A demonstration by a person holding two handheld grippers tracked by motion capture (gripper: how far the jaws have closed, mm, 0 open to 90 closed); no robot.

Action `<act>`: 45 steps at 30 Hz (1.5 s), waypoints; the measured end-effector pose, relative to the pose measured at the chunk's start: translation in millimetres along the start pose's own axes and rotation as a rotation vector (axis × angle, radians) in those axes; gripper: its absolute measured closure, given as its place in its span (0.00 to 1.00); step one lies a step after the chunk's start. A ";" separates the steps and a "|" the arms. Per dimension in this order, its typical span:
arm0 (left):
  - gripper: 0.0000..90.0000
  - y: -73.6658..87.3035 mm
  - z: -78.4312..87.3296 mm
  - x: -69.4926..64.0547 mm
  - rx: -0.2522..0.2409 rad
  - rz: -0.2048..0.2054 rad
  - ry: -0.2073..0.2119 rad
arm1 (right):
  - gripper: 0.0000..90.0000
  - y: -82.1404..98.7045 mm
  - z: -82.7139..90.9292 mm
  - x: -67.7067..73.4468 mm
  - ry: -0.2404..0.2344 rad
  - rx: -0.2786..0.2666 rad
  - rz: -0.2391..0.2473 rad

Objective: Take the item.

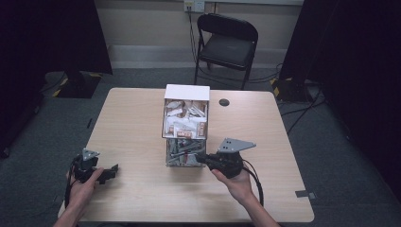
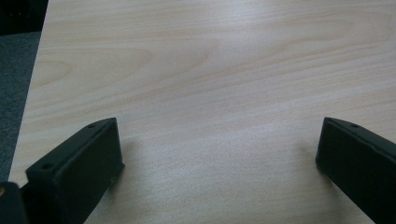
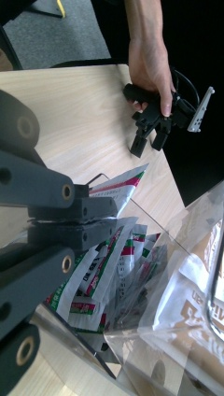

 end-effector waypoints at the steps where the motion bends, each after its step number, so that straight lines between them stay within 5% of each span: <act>1: 0.00 -0.1 -0.1 0.0 -0.001 0.000 0.000 | 0.98 -0.3 2.8 0.5 0.005 0.006 0.011; 26: 0.00 -0.1 -0.1 0.0 -0.001 0.000 0.000 | 0.98 -0.1 38.8 -12.9 0.065 -0.029 -0.018; 45: 0.00 -0.1 0.0 0.0 -0.001 0.000 0.000 | 0.98 1.0 76.4 -42.5 0.136 -0.074 -0.070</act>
Point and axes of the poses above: each handheld gripper's, and its own axes: z roughly backward along the jaws, y roughly out of its underside, x roughly to its left, the point moved 10 cm from there along -z, roughly forward along the jaws, and after that the axes turned 5 degrees about -y, right-handed, at the moved point
